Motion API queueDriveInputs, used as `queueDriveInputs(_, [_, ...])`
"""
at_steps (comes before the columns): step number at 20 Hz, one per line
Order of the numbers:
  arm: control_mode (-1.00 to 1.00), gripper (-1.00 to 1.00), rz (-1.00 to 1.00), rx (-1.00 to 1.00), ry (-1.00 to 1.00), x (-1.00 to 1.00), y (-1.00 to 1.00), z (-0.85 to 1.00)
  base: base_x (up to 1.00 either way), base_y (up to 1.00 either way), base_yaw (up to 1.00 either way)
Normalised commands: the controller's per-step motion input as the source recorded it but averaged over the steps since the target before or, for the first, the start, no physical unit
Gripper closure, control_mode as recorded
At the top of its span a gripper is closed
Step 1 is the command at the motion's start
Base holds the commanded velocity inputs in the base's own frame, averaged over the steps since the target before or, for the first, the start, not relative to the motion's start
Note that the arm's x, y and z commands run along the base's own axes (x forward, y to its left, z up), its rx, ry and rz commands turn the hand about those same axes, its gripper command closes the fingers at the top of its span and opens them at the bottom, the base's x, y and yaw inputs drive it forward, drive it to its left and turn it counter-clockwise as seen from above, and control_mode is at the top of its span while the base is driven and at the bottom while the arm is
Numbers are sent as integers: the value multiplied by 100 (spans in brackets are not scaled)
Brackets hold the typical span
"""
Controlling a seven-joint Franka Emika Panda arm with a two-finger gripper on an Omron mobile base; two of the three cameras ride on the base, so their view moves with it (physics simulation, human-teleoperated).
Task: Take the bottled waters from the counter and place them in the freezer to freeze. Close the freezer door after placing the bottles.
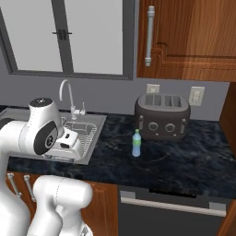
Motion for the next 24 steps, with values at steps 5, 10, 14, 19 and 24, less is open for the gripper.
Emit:
queueDriveInputs(5, [-100,-100,14,5,-17,9,-59,0,0,0,0])
queueDriveInputs(10, [-100,-100,25,19,-15,24,-94,0,0,0,0])
queueDriveInputs(14, [-100,-100,29,32,-16,48,-100,-2,0,0,0])
queueDriveInputs(19, [-100,-100,25,20,-40,5,-83,-29,0,0,0])
queueDriveInputs(24, [-100,-100,23,22,-36,33,-86,-31,0,0,0])
